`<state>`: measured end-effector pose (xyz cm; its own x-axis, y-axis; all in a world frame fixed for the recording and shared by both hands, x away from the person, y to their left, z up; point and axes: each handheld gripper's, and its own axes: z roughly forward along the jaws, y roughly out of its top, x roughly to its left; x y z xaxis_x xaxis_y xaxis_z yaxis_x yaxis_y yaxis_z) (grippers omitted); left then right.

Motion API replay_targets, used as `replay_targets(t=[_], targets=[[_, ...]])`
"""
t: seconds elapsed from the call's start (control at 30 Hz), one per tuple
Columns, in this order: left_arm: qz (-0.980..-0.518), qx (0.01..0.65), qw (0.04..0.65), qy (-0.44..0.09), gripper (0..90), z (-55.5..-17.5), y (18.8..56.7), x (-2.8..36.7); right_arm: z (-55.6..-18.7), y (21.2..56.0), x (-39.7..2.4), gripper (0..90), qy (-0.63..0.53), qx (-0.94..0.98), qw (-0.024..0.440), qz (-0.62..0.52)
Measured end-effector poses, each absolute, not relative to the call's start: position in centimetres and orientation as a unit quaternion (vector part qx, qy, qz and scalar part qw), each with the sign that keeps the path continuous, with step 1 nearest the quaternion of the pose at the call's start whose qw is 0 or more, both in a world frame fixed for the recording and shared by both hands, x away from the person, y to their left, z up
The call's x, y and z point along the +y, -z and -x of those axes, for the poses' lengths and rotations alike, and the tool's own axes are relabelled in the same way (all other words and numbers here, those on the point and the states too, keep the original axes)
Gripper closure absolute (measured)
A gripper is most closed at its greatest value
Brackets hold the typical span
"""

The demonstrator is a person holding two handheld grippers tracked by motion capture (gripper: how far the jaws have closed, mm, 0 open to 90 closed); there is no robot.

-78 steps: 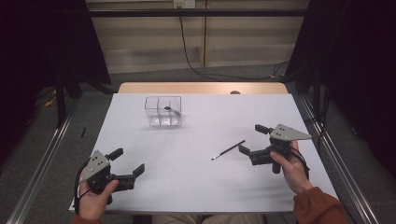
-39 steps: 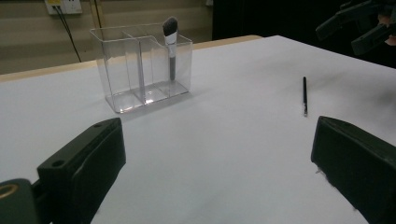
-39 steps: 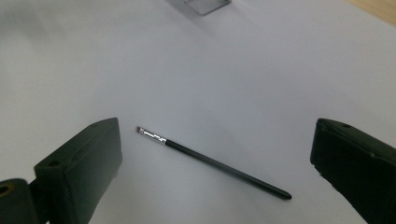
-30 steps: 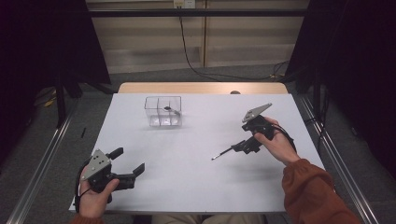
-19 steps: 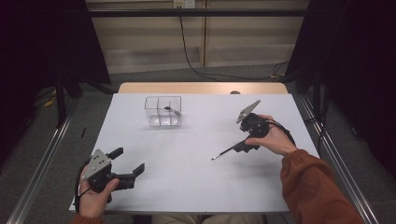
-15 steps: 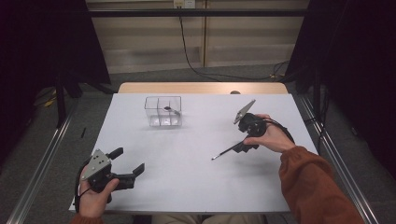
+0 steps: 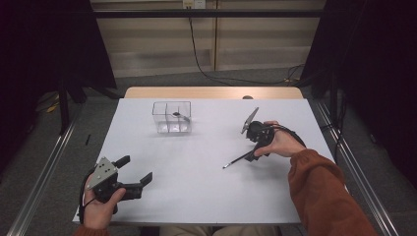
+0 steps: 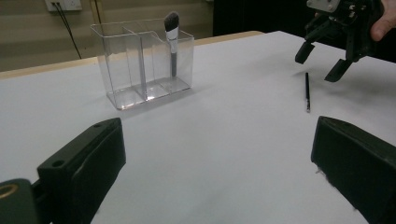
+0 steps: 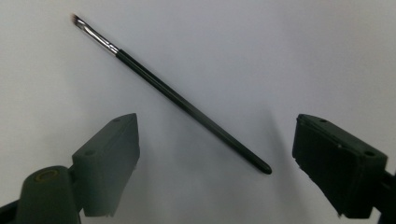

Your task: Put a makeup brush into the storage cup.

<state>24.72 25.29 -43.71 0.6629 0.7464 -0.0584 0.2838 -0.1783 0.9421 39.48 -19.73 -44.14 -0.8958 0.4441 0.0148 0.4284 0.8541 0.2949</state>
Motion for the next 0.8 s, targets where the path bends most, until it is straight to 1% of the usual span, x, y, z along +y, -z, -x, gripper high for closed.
replay_targets(t=[0.07,0.1,0.23,0.3,0.5,0.8], targets=[[-0.736,0.349,0.538,-0.216,3.1,-24.7,43.7,25.3,-39.7,44.4,-19.7,17.0,-0.140,0.965,0.026,-0.218],[-0.736,0.349,0.538,-0.216,3.1,-24.7,43.7,25.3,-39.8,44.5,-19.7,19.6,-0.137,0.966,0.027,-0.217],[-0.736,0.349,0.538,-0.216,3.1,-24.7,43.7,25.3,-39.8,44.9,-19.5,23.4,-0.132,0.968,0.027,-0.213],[-0.736,0.350,0.538,-0.217,3.1,-24.7,43.7,25.3,-39.8,45.1,-19.5,23.3,-0.126,0.970,0.030,-0.206],[-0.737,0.348,0.537,-0.216,3.1,-24.7,43.7,25.3,-39.9,45.7,-19.1,27.9,-0.114,0.974,0.021,-0.196],[-0.741,0.345,0.534,-0.214,3.1,-24.8,43.7,25.1,-40.0,45.6,-18.8,35.1,-0.102,0.976,0.012,-0.192]])
